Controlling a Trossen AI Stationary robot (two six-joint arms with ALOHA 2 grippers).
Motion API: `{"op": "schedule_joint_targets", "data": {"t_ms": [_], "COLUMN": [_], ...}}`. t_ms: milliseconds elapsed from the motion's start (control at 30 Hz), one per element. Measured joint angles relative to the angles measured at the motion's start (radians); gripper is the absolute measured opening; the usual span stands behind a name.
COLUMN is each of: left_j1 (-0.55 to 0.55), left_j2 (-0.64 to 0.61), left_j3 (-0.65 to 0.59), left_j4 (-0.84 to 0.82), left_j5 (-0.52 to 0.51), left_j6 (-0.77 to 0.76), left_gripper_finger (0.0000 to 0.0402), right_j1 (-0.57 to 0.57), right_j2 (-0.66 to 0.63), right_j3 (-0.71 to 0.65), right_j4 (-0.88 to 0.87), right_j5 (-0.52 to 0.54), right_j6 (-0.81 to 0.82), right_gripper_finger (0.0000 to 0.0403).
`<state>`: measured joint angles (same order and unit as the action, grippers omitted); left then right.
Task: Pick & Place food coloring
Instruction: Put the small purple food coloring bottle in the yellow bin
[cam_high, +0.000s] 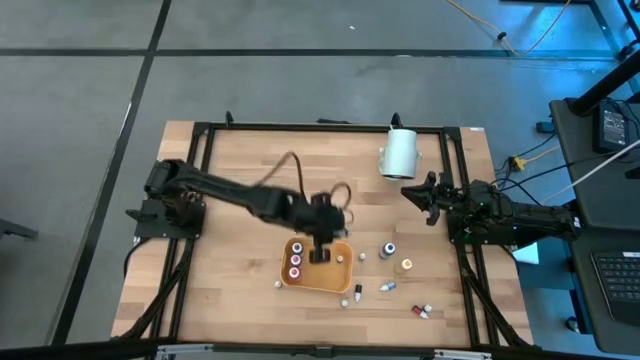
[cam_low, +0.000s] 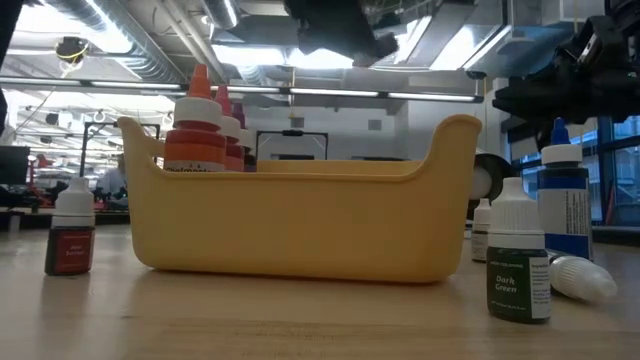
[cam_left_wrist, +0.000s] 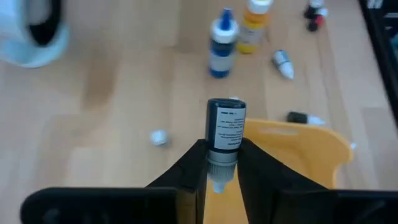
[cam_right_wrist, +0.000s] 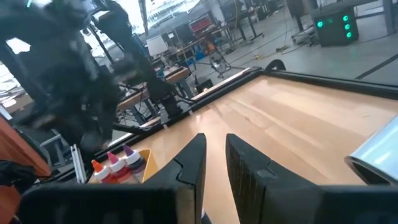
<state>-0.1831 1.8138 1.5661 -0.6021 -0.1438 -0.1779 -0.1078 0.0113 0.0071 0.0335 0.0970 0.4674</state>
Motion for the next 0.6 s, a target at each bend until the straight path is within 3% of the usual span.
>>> {"op": "schedule_joint_targets", "data": {"t_ms": [600], "left_j1": [-0.117], "left_j2": [0.275], "left_j3": [0.000], "left_j4": [0.078], "left_j5": [0.086], "left_j6": [-0.099], "left_gripper_finger": [0.0066], "right_j1": [0.000], "right_j2": [0.000], "right_j3": [0.000], "right_j4": [-0.003], "right_j5": [-0.021], "right_j6": [0.000], "right_gripper_finger": [0.0065]}}
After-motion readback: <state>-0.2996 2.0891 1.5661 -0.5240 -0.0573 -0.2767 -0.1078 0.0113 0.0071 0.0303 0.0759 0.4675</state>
